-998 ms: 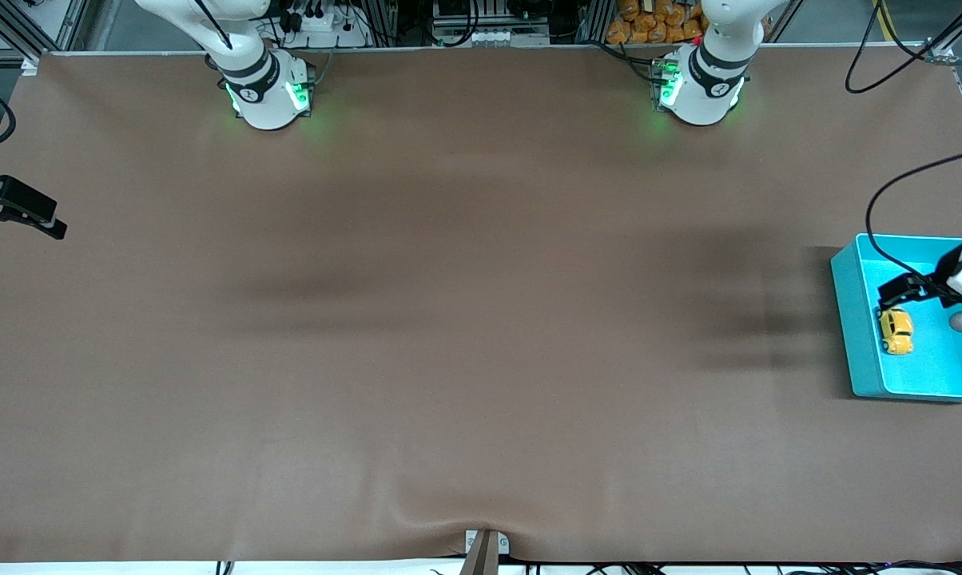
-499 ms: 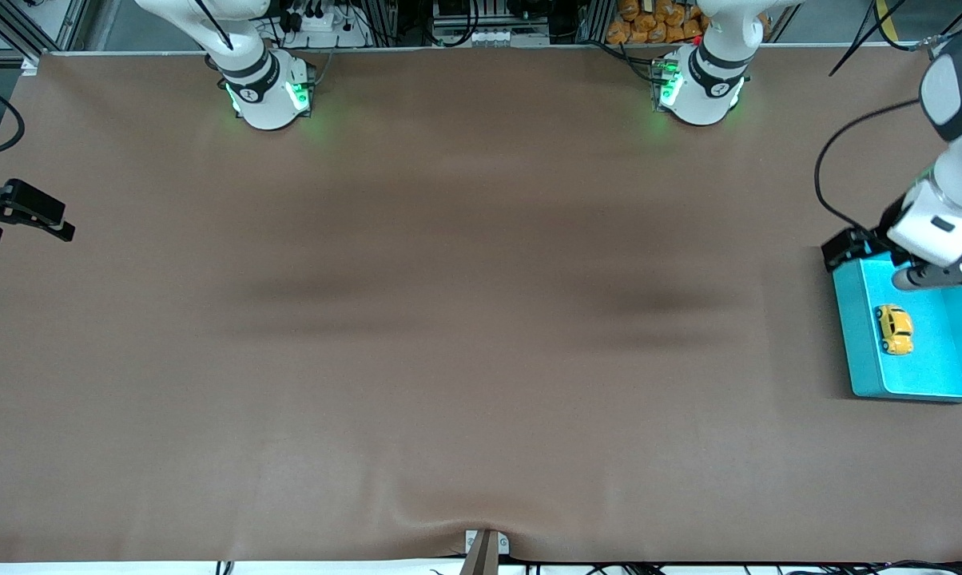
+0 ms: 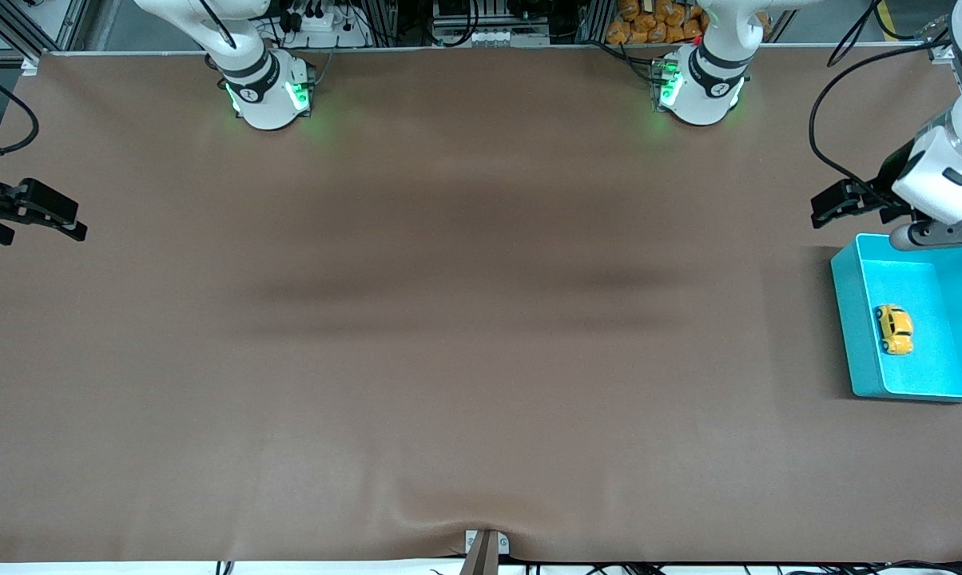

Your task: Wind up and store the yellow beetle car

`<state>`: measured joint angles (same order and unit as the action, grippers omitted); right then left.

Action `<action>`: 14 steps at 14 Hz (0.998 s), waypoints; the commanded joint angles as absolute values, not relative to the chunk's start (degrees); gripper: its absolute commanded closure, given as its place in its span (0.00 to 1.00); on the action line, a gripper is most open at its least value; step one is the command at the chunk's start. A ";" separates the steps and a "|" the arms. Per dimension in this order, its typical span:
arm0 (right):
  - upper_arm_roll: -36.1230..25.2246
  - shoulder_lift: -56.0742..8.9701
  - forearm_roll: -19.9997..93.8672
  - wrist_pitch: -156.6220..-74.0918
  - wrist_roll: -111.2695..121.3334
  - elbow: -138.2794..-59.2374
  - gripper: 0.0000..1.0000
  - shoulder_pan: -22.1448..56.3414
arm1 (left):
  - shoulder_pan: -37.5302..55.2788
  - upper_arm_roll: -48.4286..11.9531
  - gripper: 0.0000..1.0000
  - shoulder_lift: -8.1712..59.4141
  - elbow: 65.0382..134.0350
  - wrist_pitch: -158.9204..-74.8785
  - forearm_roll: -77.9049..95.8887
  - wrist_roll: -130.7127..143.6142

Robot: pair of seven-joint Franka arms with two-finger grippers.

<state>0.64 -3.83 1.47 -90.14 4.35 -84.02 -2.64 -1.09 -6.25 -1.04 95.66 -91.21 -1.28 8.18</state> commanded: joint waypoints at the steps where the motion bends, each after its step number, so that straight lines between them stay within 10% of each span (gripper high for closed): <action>1: 0.35 -3.60 1.93 -91.14 3.25 -84.29 0.00 -2.02 | 1.49 -5.01 0.00 -0.97 92.21 -87.64 -0.44 9.32; 14: 0.26 -3.34 1.23 -91.49 3.16 -84.11 0.00 -0.79 | 1.85 -5.28 0.00 -1.93 87.20 -78.23 -1.05 2.73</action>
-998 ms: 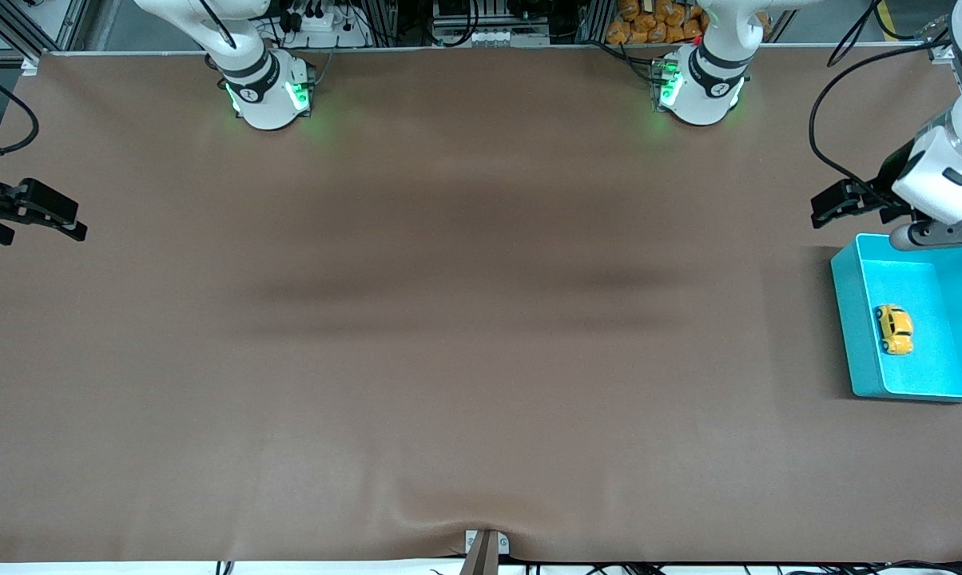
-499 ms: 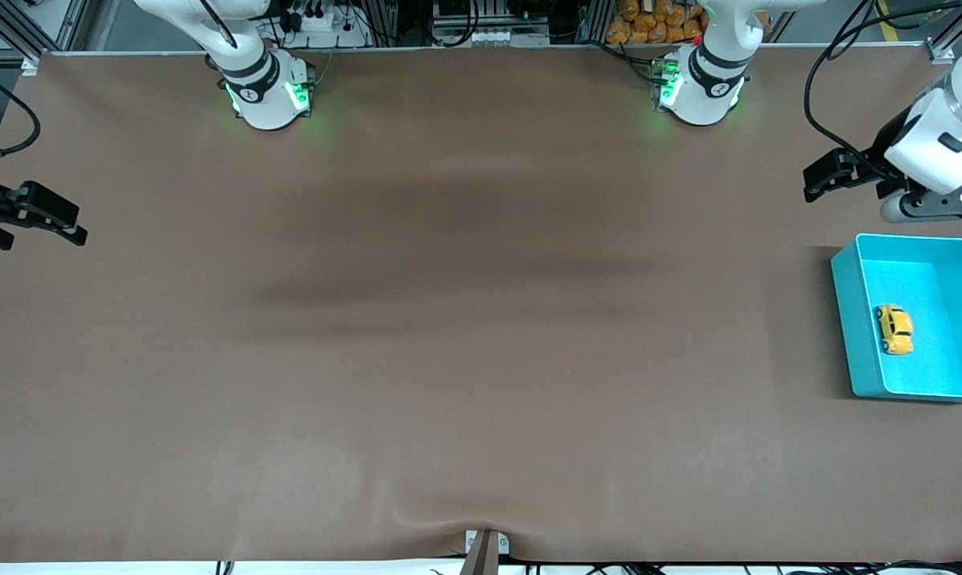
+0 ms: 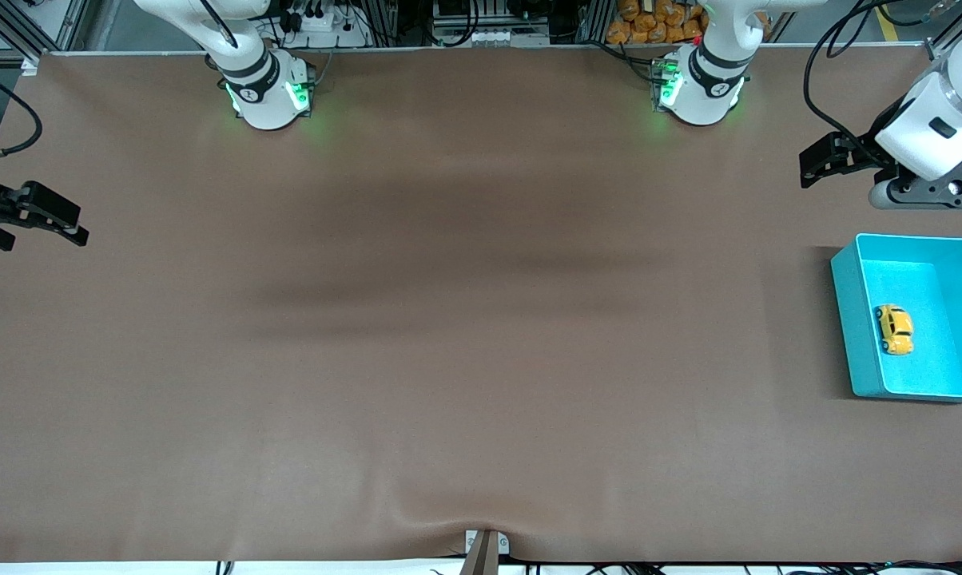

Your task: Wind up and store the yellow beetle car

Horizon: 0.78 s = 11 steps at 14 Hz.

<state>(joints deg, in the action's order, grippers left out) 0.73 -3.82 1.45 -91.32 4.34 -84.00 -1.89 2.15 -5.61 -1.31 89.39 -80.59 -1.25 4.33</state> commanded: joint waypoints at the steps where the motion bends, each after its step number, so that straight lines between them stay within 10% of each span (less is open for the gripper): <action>1: 0.35 -3.34 1.23 -91.41 3.16 -84.11 0.00 -0.79 | 1.85 -5.19 0.00 -1.85 86.40 -78.14 -1.05 2.64; 11: 0.35 -3.43 1.41 -91.49 3.16 -84.11 0.00 -0.79 | 1.05 -4.13 0.00 -1.58 86.13 -78.66 0.62 2.64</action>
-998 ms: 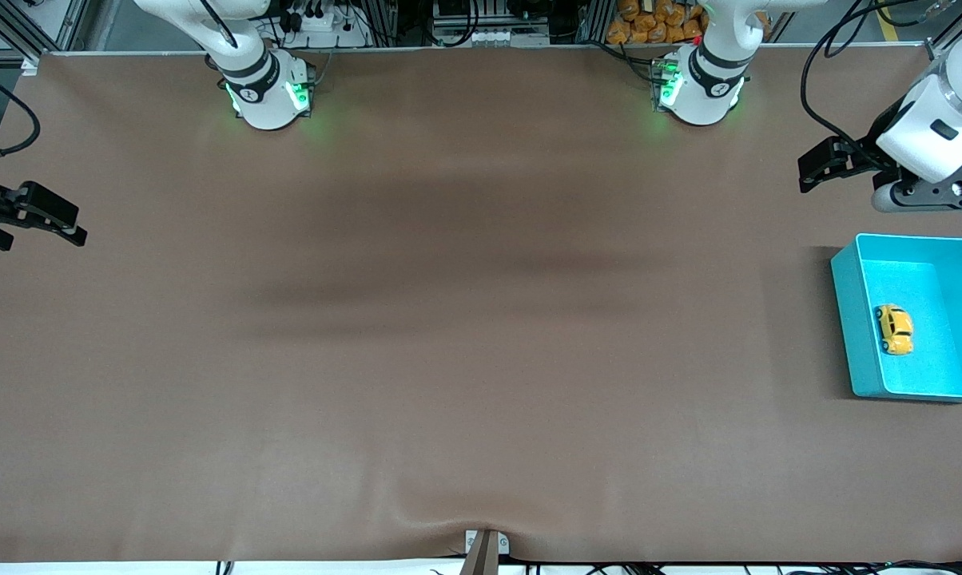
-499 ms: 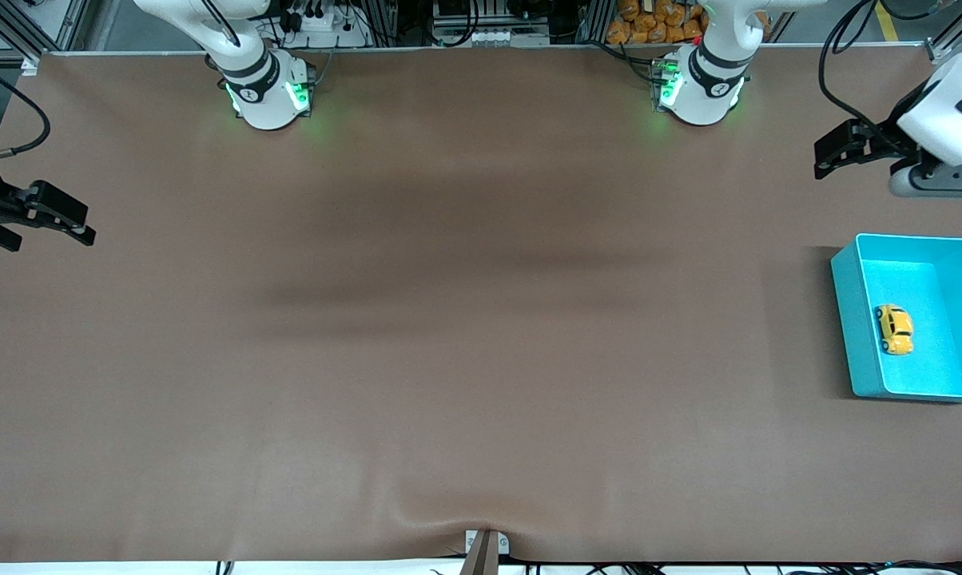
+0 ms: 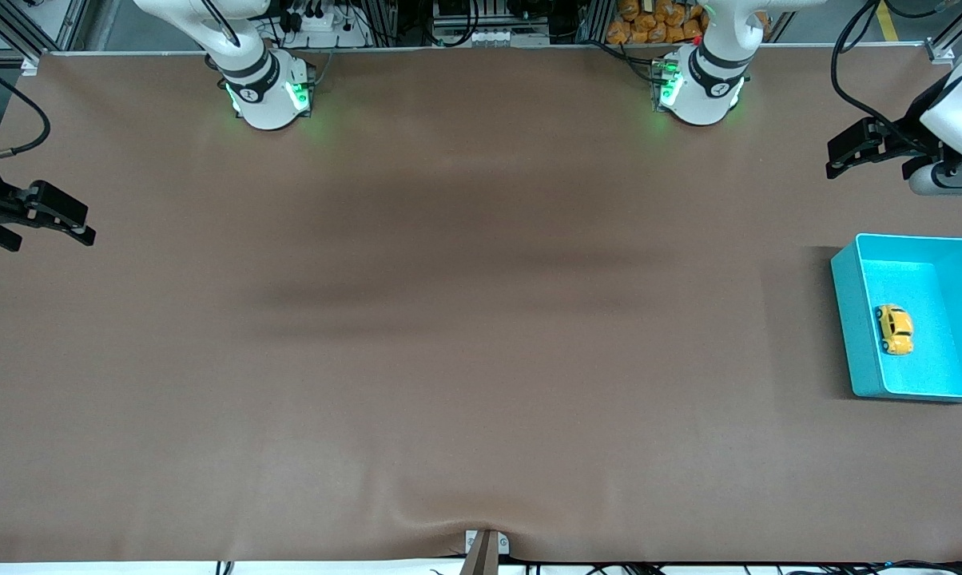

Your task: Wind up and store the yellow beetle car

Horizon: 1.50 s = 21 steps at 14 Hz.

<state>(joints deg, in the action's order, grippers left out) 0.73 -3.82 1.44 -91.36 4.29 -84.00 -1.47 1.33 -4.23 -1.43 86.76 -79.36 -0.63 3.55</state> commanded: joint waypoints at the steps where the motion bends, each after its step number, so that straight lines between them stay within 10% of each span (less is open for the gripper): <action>1: 0.35 -3.43 1.49 -91.49 3.08 -84.11 0.00 -0.79 | 1.14 -4.13 0.00 -1.58 86.13 -78.84 0.27 2.64; 21: 0.35 -3.43 2.02 -91.67 3.16 -83.94 0.00 -0.79 | 1.14 -4.57 0.00 -1.85 86.31 -83.58 -0.09 2.46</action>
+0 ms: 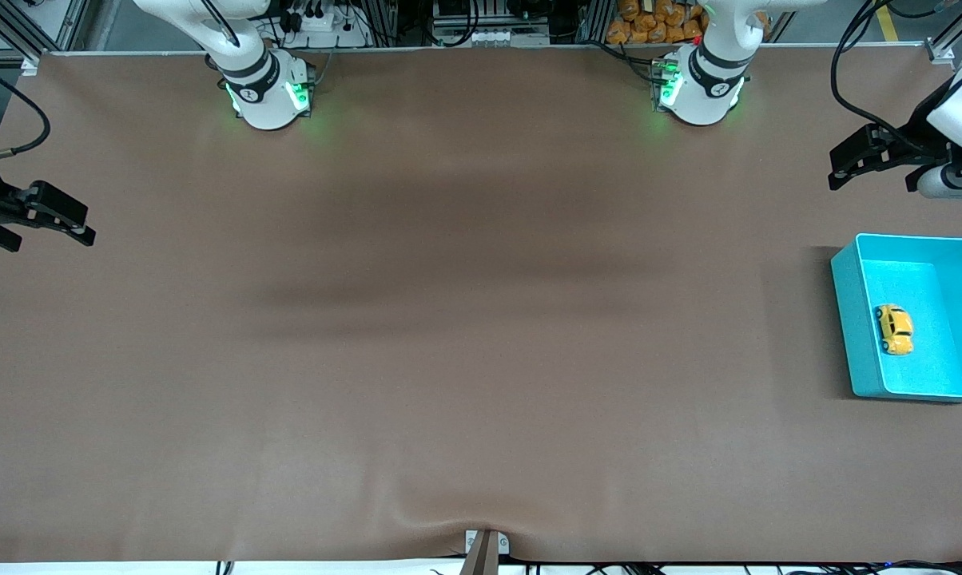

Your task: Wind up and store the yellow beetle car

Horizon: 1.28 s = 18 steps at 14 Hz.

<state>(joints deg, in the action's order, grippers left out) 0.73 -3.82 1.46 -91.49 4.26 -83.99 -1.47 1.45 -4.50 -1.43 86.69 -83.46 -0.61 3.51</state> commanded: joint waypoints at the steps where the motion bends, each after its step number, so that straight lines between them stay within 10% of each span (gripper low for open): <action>1: 0.35 -3.43 2.11 -91.67 3.16 -83.94 0.00 -0.79 | 1.14 -4.57 0.00 -1.85 86.31 -83.58 -0.09 2.46; 18: -0.09 -1.50 2.02 -89.56 3.16 -83.85 0.00 -1.32 | 1.23 -4.57 0.00 -1.85 86.48 -83.58 -0.44 0.35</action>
<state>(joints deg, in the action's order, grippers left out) 0.14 -3.05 1.46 -90.63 4.12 -83.68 -1.47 1.44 -4.48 -1.43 86.69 -83.47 -0.61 1.58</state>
